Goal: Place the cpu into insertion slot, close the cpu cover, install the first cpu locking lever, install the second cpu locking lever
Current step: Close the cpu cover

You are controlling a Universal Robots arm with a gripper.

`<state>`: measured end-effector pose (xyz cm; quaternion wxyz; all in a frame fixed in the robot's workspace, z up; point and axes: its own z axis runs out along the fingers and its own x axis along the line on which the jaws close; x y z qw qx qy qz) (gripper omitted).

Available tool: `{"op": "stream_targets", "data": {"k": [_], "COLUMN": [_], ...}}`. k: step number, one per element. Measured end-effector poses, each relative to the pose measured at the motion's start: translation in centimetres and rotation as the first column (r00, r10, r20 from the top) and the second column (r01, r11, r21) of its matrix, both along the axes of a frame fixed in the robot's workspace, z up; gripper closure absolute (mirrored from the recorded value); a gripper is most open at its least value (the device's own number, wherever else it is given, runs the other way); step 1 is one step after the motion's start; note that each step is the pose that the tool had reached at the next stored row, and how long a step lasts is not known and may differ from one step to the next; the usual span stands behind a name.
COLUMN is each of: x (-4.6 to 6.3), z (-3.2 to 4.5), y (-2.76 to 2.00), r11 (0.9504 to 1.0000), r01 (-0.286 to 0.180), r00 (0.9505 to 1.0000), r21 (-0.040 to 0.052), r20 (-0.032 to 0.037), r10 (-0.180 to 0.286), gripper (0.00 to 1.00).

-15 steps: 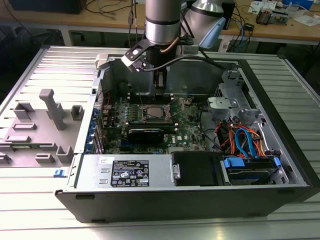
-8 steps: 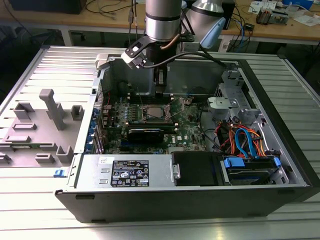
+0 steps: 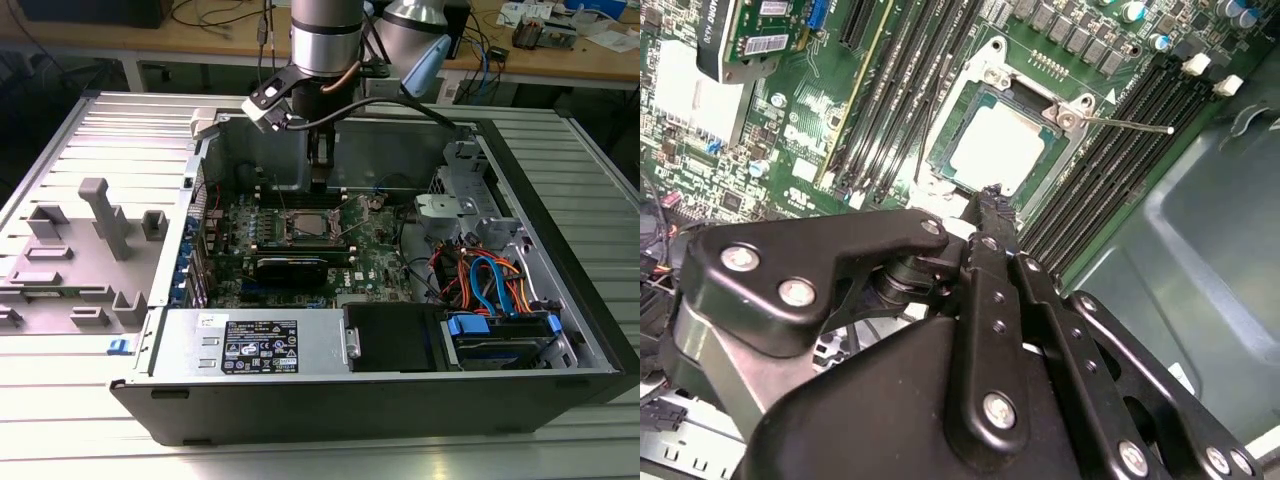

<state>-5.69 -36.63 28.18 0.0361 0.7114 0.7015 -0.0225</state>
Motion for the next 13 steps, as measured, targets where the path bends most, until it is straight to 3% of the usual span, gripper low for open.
{"op": "stream_targets", "data": {"k": [7,13], "x": [0.1,1.3], "z": [0.00,0.00], "y": [0.00,0.02], "r11": [1.0000,1.0000], "r01": [0.000,-0.001], "r00": [1.0000,1.0000], "r21": [-0.0005,-0.0004], "r20": [-0.0001,0.0000], "r10": [0.000,0.001], "gripper": [0.89,0.89]}}
